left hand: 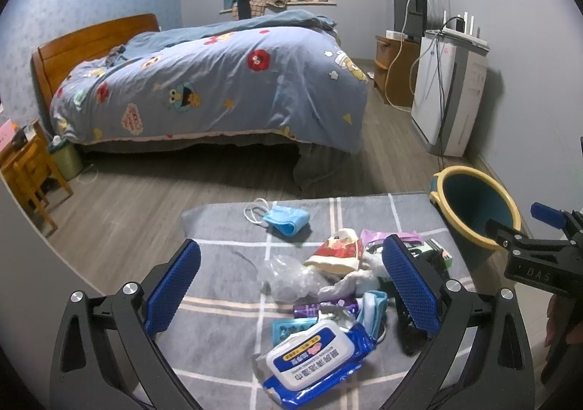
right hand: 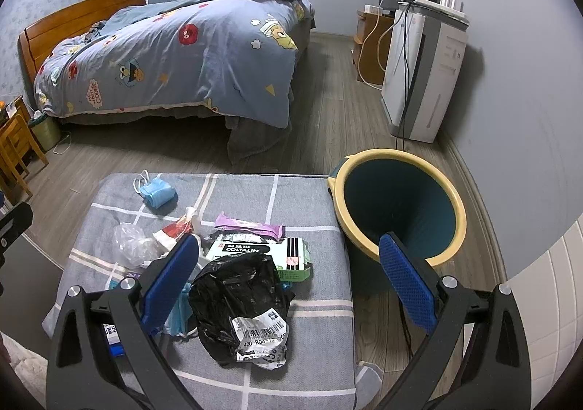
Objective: Collect trash
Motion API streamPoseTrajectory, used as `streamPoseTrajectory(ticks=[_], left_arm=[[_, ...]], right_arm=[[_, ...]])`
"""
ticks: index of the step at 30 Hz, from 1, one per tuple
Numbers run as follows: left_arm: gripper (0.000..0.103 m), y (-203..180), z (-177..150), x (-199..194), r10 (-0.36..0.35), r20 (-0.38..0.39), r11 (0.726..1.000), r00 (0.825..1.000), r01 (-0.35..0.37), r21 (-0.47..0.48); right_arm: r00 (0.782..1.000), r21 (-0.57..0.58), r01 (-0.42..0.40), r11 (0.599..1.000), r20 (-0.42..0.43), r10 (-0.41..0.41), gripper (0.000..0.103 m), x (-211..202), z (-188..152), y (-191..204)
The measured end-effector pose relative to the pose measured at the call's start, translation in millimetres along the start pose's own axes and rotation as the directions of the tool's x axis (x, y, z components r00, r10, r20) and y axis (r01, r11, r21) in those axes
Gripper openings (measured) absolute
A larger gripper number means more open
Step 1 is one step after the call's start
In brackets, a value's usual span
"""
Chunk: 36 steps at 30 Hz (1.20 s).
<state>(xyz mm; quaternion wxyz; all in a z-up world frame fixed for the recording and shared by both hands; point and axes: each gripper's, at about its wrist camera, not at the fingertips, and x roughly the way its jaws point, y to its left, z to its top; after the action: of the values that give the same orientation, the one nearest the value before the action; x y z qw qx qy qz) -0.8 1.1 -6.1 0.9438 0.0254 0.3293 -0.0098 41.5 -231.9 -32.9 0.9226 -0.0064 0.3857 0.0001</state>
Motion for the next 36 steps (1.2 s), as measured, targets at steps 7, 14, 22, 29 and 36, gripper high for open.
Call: streamPoseTrajectory(ticks=[7,14,22,29,36], left_arm=[[0.099,-0.8,0.9,0.3,0.001,-0.002,1.0,1.0,-0.001,0.002],[0.099,-0.4,1.7,0.3,0.001,-0.004,1.0,1.0,-0.001,0.002],[0.099,0.7,-0.2,0.9,0.001,-0.004,1.0,1.0,-0.001,0.0],[0.099,-0.1,0.8,1.0,0.003,-0.005,1.0,1.0,-0.003,0.003],[0.099,-0.5,1.3,1.0,0.003,-0.006,1.0,1.0,-0.002,0.003]], right_arm=[[1.0,0.004,0.003,1.0,-0.001,-0.003,0.097,1.0,-0.1,-1.5],[1.0,0.002,0.003,1.0,-0.001,-0.003,0.097,0.8,0.3,-2.0],[1.0,0.001,0.006,1.0,-0.001,-0.006,0.097,0.2,0.7,-3.2],[1.0,0.0,0.006,1.0,-0.001,-0.006,0.097,-0.1,0.7,-2.3],[1.0,0.0,0.006,1.0,-0.001,-0.006,0.097,0.0,0.4,-2.1]])
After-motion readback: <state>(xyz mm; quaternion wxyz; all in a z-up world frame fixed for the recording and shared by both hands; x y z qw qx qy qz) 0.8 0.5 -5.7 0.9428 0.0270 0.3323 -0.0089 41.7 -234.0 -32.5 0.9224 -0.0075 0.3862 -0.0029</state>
